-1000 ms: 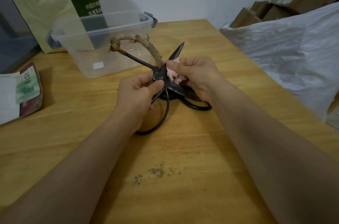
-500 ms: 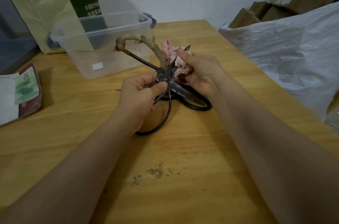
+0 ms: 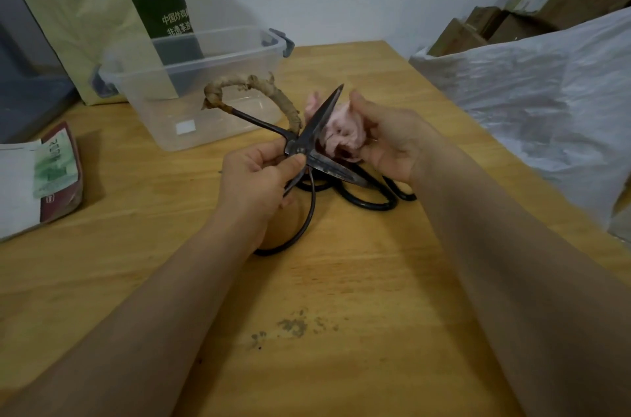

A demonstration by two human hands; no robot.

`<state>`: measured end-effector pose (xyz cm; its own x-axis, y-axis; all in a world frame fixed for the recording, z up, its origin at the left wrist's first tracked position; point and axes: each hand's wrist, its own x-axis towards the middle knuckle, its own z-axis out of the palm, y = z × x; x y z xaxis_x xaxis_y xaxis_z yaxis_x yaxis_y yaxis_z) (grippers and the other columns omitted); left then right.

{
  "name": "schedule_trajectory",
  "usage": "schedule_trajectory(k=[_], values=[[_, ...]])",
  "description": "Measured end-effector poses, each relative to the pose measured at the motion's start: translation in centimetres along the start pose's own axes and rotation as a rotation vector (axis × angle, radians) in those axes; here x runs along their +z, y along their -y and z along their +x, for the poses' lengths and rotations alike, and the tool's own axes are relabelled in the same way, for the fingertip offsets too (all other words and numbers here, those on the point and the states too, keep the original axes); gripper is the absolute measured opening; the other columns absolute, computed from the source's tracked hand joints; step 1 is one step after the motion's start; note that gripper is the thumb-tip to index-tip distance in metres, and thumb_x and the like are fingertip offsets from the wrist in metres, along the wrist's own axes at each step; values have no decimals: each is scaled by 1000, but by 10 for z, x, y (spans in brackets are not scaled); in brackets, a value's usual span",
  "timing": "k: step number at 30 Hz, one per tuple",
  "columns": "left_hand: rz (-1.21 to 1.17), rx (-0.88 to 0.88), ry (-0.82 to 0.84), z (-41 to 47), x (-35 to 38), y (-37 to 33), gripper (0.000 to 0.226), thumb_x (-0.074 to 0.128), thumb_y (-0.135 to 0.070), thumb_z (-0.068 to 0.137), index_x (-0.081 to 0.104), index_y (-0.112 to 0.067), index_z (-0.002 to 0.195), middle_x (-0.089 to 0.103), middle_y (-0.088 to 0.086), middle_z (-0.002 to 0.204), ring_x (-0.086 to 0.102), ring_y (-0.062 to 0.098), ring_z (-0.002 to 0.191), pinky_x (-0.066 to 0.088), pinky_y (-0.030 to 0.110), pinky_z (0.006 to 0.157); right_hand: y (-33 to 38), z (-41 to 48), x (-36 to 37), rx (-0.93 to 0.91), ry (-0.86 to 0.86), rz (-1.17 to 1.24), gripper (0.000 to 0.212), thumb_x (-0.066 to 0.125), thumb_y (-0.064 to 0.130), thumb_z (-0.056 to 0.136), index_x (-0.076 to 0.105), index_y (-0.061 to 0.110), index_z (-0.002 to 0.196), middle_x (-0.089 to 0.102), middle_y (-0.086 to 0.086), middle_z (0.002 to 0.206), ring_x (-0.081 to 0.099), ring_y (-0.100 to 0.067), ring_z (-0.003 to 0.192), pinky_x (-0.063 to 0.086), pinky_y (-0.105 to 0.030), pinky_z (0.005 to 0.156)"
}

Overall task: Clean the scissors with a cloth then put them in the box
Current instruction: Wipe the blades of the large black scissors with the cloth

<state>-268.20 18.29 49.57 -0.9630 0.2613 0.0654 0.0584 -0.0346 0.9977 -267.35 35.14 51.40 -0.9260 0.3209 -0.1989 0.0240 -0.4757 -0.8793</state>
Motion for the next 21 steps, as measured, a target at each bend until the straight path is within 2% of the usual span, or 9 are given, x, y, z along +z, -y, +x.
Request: schedule_trajectory(k=[3,6,8,12,14,17,20,21], values=[[-6,-2,-7,0,-1,0,19,57,4,89,67,-1,104,69,10,87,45,5,42,30,19,36,1,-9,0,46,197,25,11,58,2,86,61,-5,94,65,-16,91,65,-22,80,58,-32,75],[0,6,8,-2,0,0,17,57,4,88,67,-3,101,68,11,85,43,4,41,31,19,36,-2,-14,1,26,290,-16,34,60,-10,75,59,-11,109,69,-16,95,69,-21,80,59,-28,69],[12,7,17,-3,0,-1,16,58,3,88,67,-7,97,67,9,84,44,3,41,31,18,37,-5,-13,3,1,267,-26,41,63,-9,72,59,-9,113,70,-15,93,70,-19,75,58,-25,63],[17,14,31,-3,0,-1,18,59,3,88,67,-14,86,66,10,83,42,4,41,31,19,37,-14,-10,13,-57,213,-78,19,63,-4,82,65,-4,101,70,-11,86,67,-16,68,57,-23,61],[15,7,37,-3,-1,-2,18,58,3,88,66,-14,86,64,12,84,42,4,40,31,18,37,-17,-9,17,-69,153,-61,13,63,-2,83,66,-5,96,69,-10,76,64,-13,59,55,-22,56],[36,7,54,-1,1,-1,17,59,1,88,67,-13,91,67,17,92,44,5,43,33,16,38,-13,-8,21,-69,53,39,4,64,-3,83,64,-5,86,62,-10,63,55,-13,45,51,-23,46],[32,-4,53,1,3,0,15,61,0,87,67,-9,98,67,15,93,46,5,45,34,17,39,-4,-4,17,-32,-35,199,6,64,1,85,60,-3,87,61,-14,64,52,-14,38,49,-24,42],[34,-8,51,0,3,0,18,61,0,87,66,-5,103,67,15,93,46,5,44,34,17,39,-1,-2,15,-40,-59,234,8,64,1,85,60,-4,89,63,-15,65,55,-15,40,51,-27,45]])
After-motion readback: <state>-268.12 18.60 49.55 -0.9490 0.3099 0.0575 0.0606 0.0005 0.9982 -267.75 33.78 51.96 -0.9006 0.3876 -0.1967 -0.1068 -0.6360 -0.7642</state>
